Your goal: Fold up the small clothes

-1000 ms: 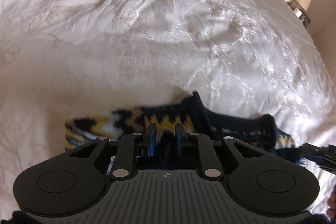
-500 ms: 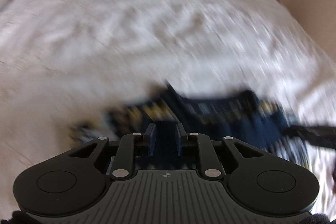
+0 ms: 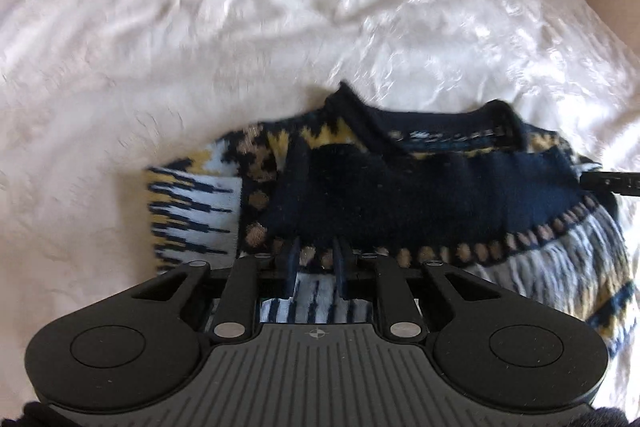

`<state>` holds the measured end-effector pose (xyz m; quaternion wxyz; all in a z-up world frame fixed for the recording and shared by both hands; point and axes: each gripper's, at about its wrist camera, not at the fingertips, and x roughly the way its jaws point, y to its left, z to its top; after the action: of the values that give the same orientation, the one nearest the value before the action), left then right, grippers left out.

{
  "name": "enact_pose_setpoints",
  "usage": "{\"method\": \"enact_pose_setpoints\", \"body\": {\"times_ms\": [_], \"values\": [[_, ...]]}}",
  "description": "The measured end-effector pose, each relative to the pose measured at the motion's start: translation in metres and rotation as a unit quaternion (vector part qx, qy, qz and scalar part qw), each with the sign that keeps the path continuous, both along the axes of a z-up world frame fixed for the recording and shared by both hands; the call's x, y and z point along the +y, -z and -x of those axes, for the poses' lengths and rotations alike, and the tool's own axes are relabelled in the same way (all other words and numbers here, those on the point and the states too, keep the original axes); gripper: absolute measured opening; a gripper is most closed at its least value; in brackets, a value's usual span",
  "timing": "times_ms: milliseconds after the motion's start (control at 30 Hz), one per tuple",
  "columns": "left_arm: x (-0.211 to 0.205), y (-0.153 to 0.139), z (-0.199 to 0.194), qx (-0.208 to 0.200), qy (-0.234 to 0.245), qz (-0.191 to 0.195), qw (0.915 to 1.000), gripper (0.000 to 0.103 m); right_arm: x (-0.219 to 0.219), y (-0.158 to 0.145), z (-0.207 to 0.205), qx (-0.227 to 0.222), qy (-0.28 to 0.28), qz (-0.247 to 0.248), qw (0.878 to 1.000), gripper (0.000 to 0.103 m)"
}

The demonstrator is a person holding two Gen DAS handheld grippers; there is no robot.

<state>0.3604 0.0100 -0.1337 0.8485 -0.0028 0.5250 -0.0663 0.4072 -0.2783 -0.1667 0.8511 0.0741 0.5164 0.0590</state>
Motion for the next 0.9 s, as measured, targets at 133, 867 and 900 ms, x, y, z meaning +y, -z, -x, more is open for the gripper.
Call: {"method": "enact_pose_setpoints", "body": {"times_ms": [133,867,900], "values": [[-0.017,-0.013,0.036,-0.004,0.036,0.017,0.9992,0.019,0.021,-0.019,0.041,-0.014,-0.033,-0.024,0.999,0.047],[-0.018,0.038,0.111,0.072,0.073,0.002,0.9948,0.02,0.076,0.033,0.124,0.065,-0.08,0.064,0.993,0.072],[-0.017,0.038,0.112,0.072,0.069,0.002,0.995,0.02,0.077,0.035,0.126,0.063,-0.082,0.06,0.993,0.075]]}}
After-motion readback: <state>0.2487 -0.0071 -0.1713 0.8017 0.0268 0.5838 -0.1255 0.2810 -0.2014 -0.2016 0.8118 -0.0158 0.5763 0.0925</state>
